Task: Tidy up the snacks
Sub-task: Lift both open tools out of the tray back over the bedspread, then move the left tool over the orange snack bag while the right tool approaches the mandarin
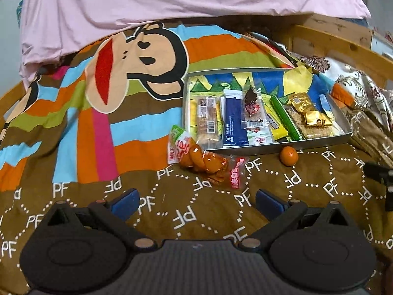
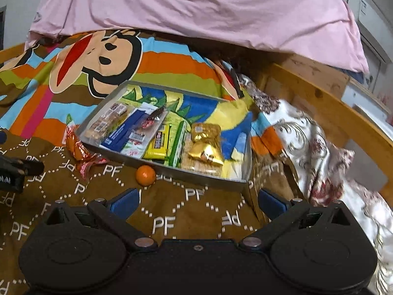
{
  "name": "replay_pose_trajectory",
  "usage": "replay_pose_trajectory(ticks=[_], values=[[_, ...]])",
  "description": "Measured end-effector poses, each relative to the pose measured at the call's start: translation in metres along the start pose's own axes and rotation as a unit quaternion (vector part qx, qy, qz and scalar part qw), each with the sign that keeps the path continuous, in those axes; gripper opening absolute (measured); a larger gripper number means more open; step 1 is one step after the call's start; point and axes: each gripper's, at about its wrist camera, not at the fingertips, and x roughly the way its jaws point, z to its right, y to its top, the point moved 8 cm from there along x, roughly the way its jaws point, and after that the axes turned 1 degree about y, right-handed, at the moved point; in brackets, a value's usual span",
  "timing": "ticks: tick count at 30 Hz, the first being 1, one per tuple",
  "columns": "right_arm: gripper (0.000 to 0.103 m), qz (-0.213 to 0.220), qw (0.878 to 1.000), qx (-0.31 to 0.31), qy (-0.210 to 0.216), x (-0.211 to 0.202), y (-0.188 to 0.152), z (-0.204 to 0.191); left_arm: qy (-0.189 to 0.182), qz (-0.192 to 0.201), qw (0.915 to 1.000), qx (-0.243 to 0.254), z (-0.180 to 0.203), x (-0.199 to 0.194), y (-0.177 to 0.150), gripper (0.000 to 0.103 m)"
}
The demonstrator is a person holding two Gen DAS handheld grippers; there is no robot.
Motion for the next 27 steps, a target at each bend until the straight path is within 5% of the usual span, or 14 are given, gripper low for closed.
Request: replay_pose_trajectory(ticks=[9, 27], values=[[0.102, -0.002, 0.999, 0.028, 0.038, 0.024, -0.01, -0.011, -0.011, -0.013, 0.9998, -0.014, -0.005, 0.015, -0.003, 0.102], [0.102, 0.016, 0.994, -0.051, 0.094, 0.062, -0.007, -0.063, -0.028, -0.083, 0.9871, -0.134, -0.041, 0.058, 0.009, 0.102]])
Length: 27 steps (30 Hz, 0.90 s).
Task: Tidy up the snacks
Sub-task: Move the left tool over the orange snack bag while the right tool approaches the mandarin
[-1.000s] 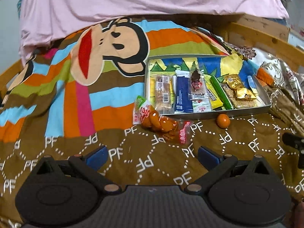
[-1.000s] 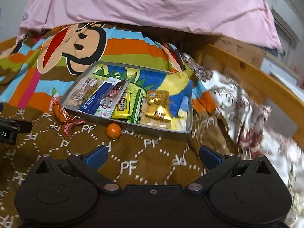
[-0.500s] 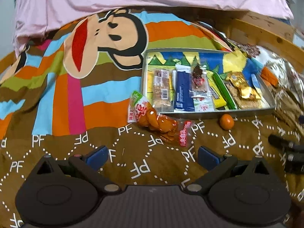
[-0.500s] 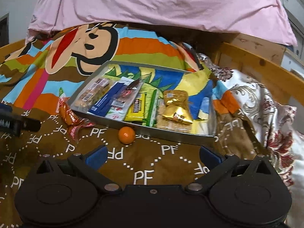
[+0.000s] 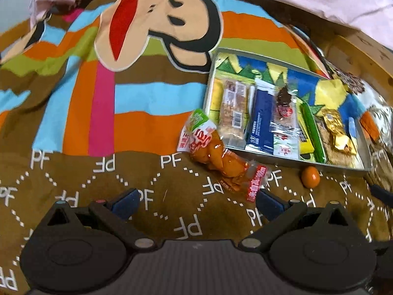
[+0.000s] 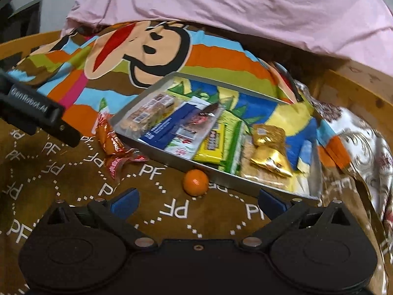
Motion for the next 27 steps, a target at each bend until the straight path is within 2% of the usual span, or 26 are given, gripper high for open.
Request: replay_pose_trajectory(ticks=[5, 9, 14, 19, 22, 27], values=[[0.102, 0.011, 0.999, -0.038, -0.005, 0.014, 0.006, -0.013, -0.014, -0.024, 0.9991, -0.031, -0.008, 0.006, -0.004, 0.102], [0.102, 0.014, 0.999, -0.042, -0.006, 0.025, 0.011, -0.017, -0.015, -0.031, 0.9983, -0.048, -0.012, 0.016, 0.0, 0.102], [0.102, 0.0, 1.0, -0.019, -0.006, 0.039, 0.012, -0.013, -0.022, -0.013, 0.9976, -0.064, -0.012, 0.029, 0.011, 0.102], [0.102, -0.023, 1.0, 0.017, -0.009, 0.053, 0.011, -0.004, -0.057, 0.001, 0.9935, -0.099, -0.008, 0.044, 0.019, 0.102], [0.102, -0.042, 0.999, 0.023, -0.012, 0.061, 0.008, -0.002, -0.096, 0.009, 0.9877, -0.123, -0.005, 0.053, 0.025, 0.102], [0.102, -0.059, 0.998, 0.022, -0.026, 0.071, 0.005, -0.001, -0.115, 0.018, 0.9812, -0.154, -0.003, 0.066, 0.031, 0.102]])
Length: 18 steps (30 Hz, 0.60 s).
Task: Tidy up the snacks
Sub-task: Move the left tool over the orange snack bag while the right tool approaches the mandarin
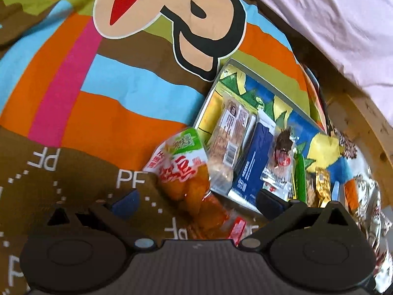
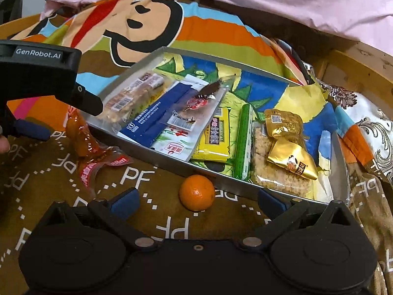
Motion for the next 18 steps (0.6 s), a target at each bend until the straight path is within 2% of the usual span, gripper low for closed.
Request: replay_pose_trajectory(ticks=[6, 12, 16, 18], values=[[0.102, -0.013, 1.0, -0.003, -0.004, 0.01, -0.001, -0.002, 0.01, -0.011, 0.9999, 0.003, -0.006, 0.017, -0.008, 0.102], [0.102, -0.028, 1.0, 0.007, 0.001, 0.018, -0.006, -0.001, 0.016, 0.017, 0.9997, 0.009, -0.013, 0.016, -0.01, 0.102], [0.102, -0.03, 0.999, 0.028, 0.006, 0.019, -0.007, 0.002, 0.006, 0.03, 0.9995, -0.001, -0.013, 0.014, -0.01, 0.095], [0.099, -0.027, 0.999, 0.035, 0.008, 0.019, -0.007, 0.003, 0.002, 0.028, 0.9996, 0.01, -0.01, 0.016, -0.013, 0.094]])
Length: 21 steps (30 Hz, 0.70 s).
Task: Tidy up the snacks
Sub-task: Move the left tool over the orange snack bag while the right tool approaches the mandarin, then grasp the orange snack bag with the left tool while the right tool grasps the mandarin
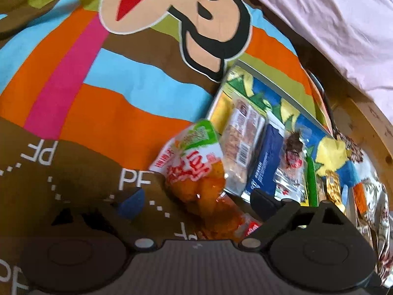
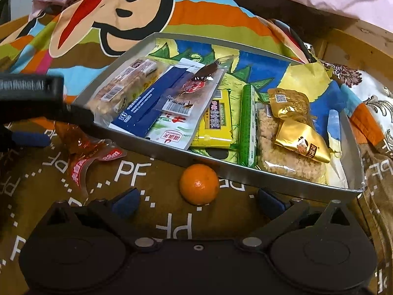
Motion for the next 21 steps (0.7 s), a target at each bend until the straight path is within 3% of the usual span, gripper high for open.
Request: replay_pose_trajectory(ticks=[3, 7, 11, 18, 21], values=[[0.089, 0.008, 1.0, 0.012, 0.005, -0.001, 0.003, 0.002, 0.01, 0.004, 0.9998, 0.019, 0.002, 0.002, -0.004, 0.088], [0.076, 0.01, 1.0, 0.019, 0.014, -0.002, 0.005, 0.001, -0.01, 0.003, 0.9998, 0.017, 0.007, 0.0, -0.006, 0.07], [0.064, 0.012, 0.999, 0.014, 0.026, -0.002, 0.006, -0.003, -0.023, -0.004, 0.9993, 0.028, 0.013, 0.0, -0.01, 0.06], [0.052, 0.016, 0.999, 0.023, 0.032, 0.0, 0.008, -0.003, -0.043, -0.032, 0.998, -0.035, -0.002, 0.009, -0.007, 0.061], [0.044, 0.016, 0.999, 0.035, 0.033, 0.0, 0.009, 0.001, -0.042, -0.035, 0.9979, -0.035, -0.002, 0.011, -0.008, 0.062]])
